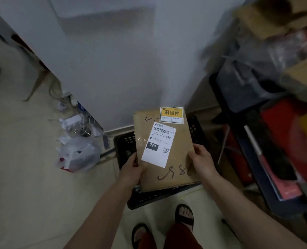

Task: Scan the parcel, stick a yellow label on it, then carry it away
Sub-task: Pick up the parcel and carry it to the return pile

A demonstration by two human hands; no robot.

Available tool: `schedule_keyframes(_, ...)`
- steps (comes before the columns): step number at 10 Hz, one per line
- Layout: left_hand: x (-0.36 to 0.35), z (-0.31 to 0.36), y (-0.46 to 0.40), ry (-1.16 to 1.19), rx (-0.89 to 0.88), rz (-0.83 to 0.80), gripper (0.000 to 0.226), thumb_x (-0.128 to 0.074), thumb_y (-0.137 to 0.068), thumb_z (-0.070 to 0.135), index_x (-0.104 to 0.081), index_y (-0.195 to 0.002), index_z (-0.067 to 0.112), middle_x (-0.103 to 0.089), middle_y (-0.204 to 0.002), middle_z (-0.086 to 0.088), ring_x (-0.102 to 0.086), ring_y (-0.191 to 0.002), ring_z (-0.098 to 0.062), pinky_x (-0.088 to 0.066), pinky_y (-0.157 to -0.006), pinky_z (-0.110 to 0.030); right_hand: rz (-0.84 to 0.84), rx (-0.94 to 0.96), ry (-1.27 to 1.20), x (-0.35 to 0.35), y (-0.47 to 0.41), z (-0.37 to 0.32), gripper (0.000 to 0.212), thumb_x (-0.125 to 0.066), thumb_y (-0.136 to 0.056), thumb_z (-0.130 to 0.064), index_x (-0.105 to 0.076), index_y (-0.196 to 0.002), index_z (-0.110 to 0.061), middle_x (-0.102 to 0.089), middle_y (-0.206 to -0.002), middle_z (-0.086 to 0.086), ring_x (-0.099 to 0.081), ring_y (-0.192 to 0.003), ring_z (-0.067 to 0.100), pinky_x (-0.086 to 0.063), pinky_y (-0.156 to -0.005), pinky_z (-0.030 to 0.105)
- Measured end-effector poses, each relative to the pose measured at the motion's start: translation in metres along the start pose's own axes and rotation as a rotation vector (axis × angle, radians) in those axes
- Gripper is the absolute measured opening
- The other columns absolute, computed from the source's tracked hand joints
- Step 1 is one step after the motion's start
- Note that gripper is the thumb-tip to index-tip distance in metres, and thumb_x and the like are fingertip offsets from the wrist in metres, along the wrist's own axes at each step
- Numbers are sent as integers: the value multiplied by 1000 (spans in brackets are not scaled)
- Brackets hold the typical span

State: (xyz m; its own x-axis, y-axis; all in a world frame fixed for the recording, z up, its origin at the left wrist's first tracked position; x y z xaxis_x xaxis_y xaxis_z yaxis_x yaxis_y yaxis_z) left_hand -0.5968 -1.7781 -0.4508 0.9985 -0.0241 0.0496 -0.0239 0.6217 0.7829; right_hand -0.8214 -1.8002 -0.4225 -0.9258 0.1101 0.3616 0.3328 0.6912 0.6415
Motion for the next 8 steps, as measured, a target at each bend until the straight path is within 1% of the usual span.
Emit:
schedule_keyframes(1, -11, -40, -48, -1, 57, 51, 55, -57, -91, 9, -44, -140, 27, -62, -125, -7, -62, -107, -26, -54, -91, -43, -21, -76, 27, -22, -39, 46, 37, -43, -95, -8, -46, -131, -14, -56, -113, 6, -53, -72, 8, -50, -65, 33)
schedule_keyframes(2, -22, -76, -86, 36, 92, 68, 50, -53, -93, 5, -47, -136, 29, -63, -118, -4, -63, -100, -21, -55, -73, -28, -35, -140, 7, -43, -75, 86, 42, -44, -91, -3, -46, -131, -16, -59, -106, 5, -54, -72, 9, -53, -76, 41)
schedule_keyframes(3, -32, -109, -121, 83, 137, 56, 49, -52, -92, 3, -49, -124, 40, -65, -107, 5, -64, -91, -13, -55, -65, -22, -71, -176, -52, -62, -111, 122, 48, -47, -88, -1, -46, -133, -18, -60, -98, -3, -58, -79, 8, -52, -64, 32)
schedule_keyframes(4, -37, -137, -155, 87, 175, 53, 54, -48, -89, 2, -52, -132, 34, -67, -116, 3, -65, -101, -20, -56, -85, -38, -105, -175, -60, -81, -144, 150, 53, -48, -87, 0, -45, -136, -20, -61, -100, -5, -57, -80, 7, -53, -71, 34)
schedule_keyframes(5, -39, -155, -184, 112, 187, 56, 64, -40, -85, -8, -51, -133, 32, -67, -119, 2, -64, -105, -23, -55, -88, -41, -141, -171, -65, -96, -169, 168, 53, -47, -85, 1, -47, -134, -21, -64, -109, 0, -59, -82, 9, -50, -59, 25)
schedule_keyframes(6, -39, -158, -204, 128, 162, 75, 68, -36, -83, -13, -51, -134, 31, -65, -122, -1, -64, -106, -24, -55, -91, -44, -154, -167, -79, -103, -184, 172, 55, -49, -84, -1, -48, -133, -25, -61, -109, -3, -59, -86, 10, -46, -53, 19)
schedule_keyframes(7, -39, -155, -211, 52, 141, 81, 62, -39, -85, -7, -53, -127, 37, -66, -120, 1, -64, -104, -23, -54, -92, -47, -205, -190, -91, -106, -189, 167, 54, -53, -87, -8, -45, -136, -28, -54, -117, -3, -56, -89, 10, -49, -63, 25)
schedule_keyframes(8, -45, -131, -200, -4, 89, 53, 61, -43, -87, 0, -50, -131, 42, -64, -125, 1, -62, -106, -21, -53, -93, -44, -241, -165, -96, -106, -185, 149, 53, -54, -87, -10, -45, -137, -27, -52, -134, -2, -54, -107, 16, -49, -94, 38)
Point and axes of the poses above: each hand's wrist, its own y-axis away from the middle knuckle, its own x-axis out of the back of the hand, z = x × y, the point moved 4 cm from there along -y, towards the middle knuckle
